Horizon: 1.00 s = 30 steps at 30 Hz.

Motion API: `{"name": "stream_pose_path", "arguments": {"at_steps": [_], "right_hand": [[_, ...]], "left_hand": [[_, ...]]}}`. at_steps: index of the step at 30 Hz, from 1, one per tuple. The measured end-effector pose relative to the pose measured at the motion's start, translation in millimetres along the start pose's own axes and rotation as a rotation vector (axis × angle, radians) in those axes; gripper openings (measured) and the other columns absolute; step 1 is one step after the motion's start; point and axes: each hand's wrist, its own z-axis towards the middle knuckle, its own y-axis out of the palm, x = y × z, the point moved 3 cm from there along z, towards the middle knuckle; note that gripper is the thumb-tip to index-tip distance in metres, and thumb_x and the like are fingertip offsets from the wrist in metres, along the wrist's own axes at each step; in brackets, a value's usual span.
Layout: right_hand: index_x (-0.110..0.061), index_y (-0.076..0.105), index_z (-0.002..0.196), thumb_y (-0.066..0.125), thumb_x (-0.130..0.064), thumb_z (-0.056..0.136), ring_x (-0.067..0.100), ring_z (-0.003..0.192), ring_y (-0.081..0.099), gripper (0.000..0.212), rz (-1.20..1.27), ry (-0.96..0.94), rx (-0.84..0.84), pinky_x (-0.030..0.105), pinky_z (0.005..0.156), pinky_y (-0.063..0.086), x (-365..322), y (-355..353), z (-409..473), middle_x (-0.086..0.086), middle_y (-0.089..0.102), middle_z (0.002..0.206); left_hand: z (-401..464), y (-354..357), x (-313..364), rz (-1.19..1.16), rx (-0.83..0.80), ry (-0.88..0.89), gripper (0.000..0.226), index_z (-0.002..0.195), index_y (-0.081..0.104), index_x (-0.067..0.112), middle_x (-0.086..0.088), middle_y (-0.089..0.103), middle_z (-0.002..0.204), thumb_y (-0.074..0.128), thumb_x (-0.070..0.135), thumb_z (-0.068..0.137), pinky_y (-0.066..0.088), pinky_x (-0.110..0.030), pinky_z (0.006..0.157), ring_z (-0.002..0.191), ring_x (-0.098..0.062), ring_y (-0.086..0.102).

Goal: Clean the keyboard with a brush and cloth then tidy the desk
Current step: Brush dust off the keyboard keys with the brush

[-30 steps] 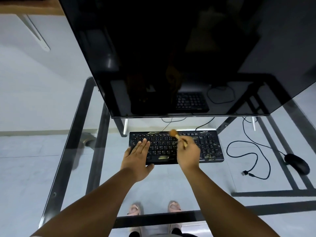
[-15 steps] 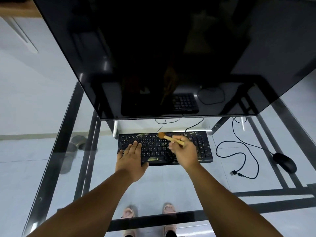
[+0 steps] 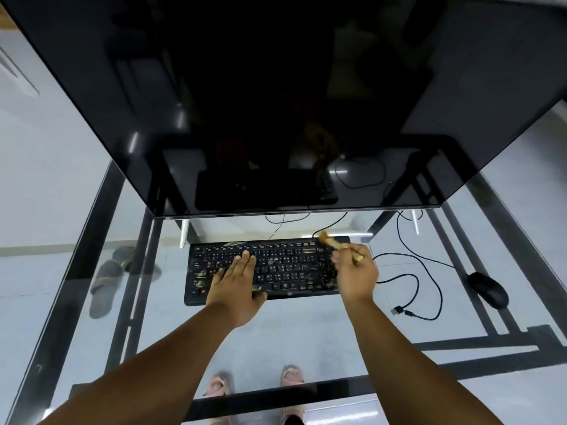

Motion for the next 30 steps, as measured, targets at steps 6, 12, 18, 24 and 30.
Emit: {"name": "stream_pose_path", "arguments": {"at_steps": [6,12,18,24,30], "right_hand": [[-0.015,0.06,0.094,0.054,-0.019,0.095,0.018,0.064,0.06,0.007,-0.094,-0.051,0.127,0.014,0.049,0.04,1.5,-26.3,1.3,0.001,0.065,0.072],[-0.019,0.056,0.088,0.054,-0.018,0.094,0.025,0.065,0.063,0.006,-0.133,-0.032,0.07,0.034,0.059,0.049,4.2,-36.1,7.9,0.002,0.066,0.069],[-0.016,0.057,0.092,0.053,-0.013,0.095,0.022,0.07,0.064,0.005,-0.097,-0.05,-0.043,0.027,0.06,0.048,5.8,-36.7,10.0,0.003,0.07,0.076],[-0.017,0.056,0.098,0.054,-0.018,0.096,0.013,0.062,0.058,0.003,-0.157,-0.076,-0.065,0.02,0.05,0.043,-1.9,-34.2,15.0,-0.001,0.068,0.076],[-0.017,0.055,0.096,0.054,-0.019,0.096,0.017,0.068,0.065,0.002,-0.119,-0.071,0.005,0.03,0.059,0.047,-1.4,-36.0,9.5,-0.006,0.07,0.075]], "left_hand": [[4.2,6.8,13.3,0.01,-0.03,0.0,0.083,0.154,-0.007,0.02,0.003,-0.015,0.162,0.037,0.056,0.094,0.004,-0.04,0.121,0.149,-0.014,-0.01],[4.7,12.5,16.2,0.015,-0.041,-0.028,0.084,0.154,-0.008,0.02,0.004,-0.018,0.161,0.037,0.057,0.094,0.008,-0.042,0.121,0.149,-0.014,-0.011],[4.3,15.9,17.5,0.037,-0.029,-0.039,0.083,0.154,-0.008,0.021,0.005,-0.02,0.16,0.037,0.057,0.094,0.005,-0.042,0.121,0.148,-0.014,-0.013],[4.2,16.7,17.4,0.041,-0.02,-0.048,0.083,0.154,-0.008,0.022,0.005,-0.02,0.16,0.036,0.057,0.094,0.005,-0.042,0.121,0.148,-0.013,-0.013],[2.5,16.0,15.4,0.023,0.001,-0.057,0.083,0.154,-0.007,0.021,0.005,-0.017,0.161,0.037,0.057,0.094,0.006,-0.043,0.121,0.149,-0.014,-0.011]]}}
